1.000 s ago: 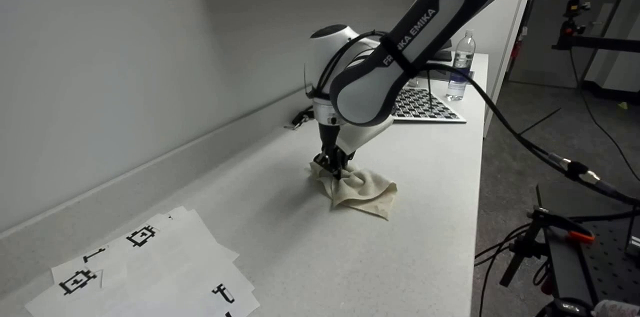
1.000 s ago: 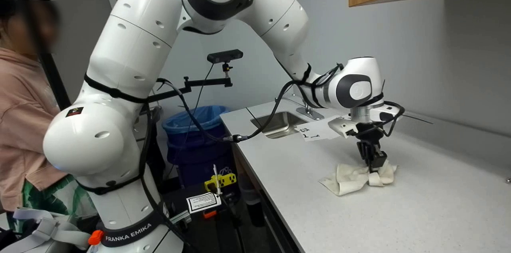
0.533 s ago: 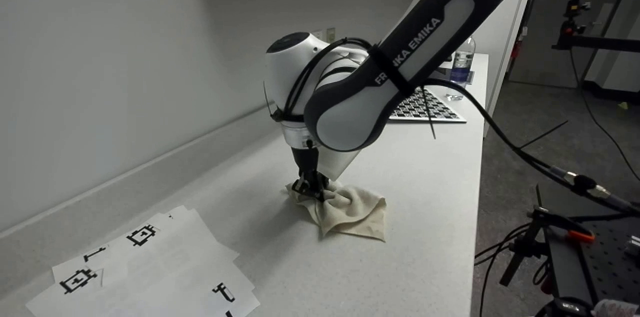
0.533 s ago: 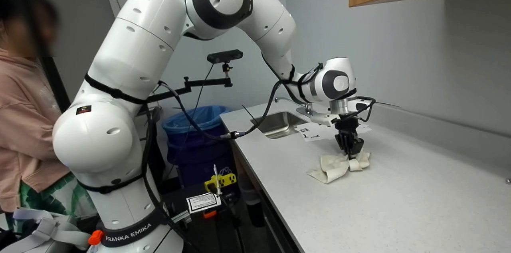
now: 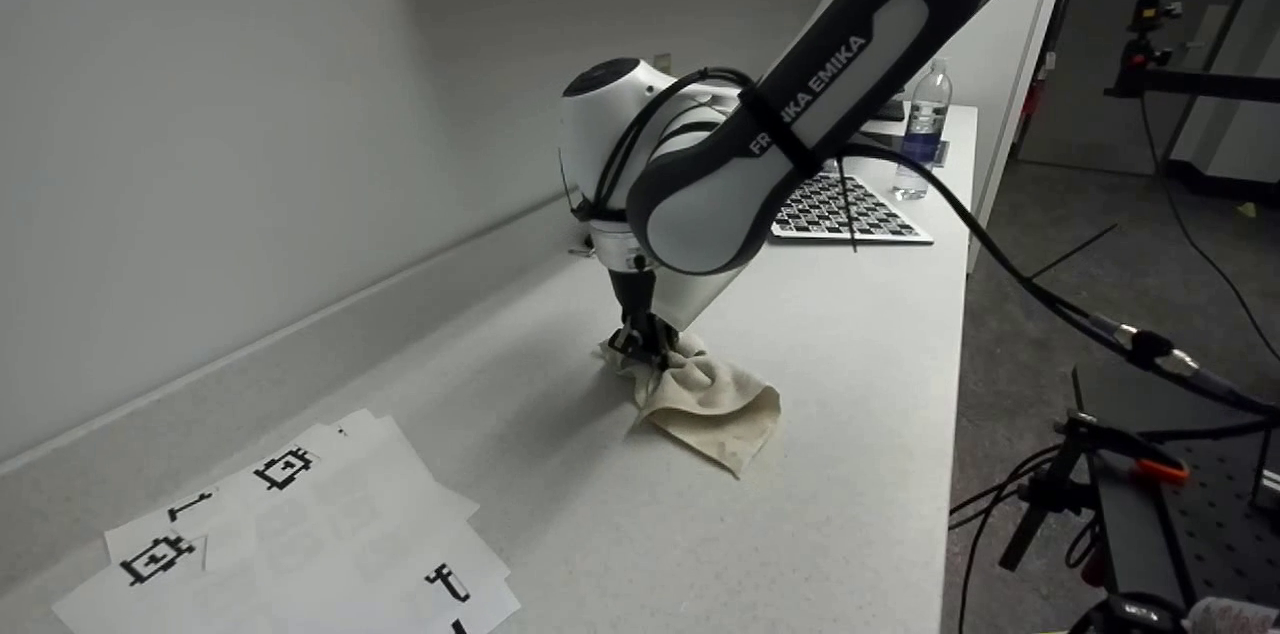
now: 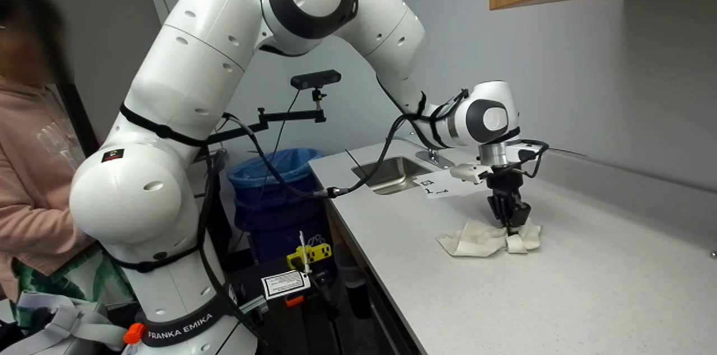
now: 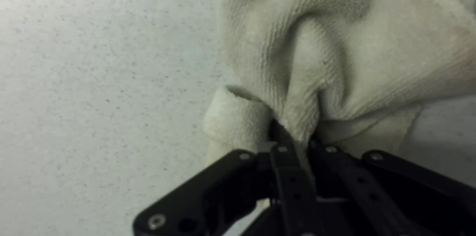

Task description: Wipe the counter with the towel

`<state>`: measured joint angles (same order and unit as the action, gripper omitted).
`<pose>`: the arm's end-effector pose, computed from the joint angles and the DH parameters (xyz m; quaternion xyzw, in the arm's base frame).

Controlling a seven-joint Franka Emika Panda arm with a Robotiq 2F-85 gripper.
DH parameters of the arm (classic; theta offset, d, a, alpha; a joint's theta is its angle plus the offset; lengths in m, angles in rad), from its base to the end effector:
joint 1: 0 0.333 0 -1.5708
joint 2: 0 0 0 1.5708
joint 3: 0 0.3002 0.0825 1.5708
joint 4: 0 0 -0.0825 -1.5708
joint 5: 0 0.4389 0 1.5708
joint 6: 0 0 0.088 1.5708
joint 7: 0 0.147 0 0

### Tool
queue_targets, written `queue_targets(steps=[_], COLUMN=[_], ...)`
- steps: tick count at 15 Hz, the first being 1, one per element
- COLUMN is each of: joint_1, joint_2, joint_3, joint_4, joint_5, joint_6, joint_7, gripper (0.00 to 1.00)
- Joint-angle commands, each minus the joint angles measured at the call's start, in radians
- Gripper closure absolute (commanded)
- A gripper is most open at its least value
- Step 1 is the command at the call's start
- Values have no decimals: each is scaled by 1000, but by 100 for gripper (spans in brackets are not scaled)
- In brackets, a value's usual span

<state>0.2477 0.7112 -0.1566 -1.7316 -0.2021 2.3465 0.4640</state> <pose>0.6786 0.0524 0.0758 0.9871 -0.0946 -0.0116 0.1283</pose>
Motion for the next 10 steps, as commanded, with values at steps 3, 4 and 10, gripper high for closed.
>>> queue_targets(steps=[3, 4, 10], joint_1=[-112, -128, -186], joint_2=[-55, -67, -141], joint_3=[-31, -38, -77], joint_4=[-123, -147, -300], joint_5=[61, 75, 158], joint_6=[109, 134, 291], joint_7=[36, 41, 70], gripper=[97, 97, 97])
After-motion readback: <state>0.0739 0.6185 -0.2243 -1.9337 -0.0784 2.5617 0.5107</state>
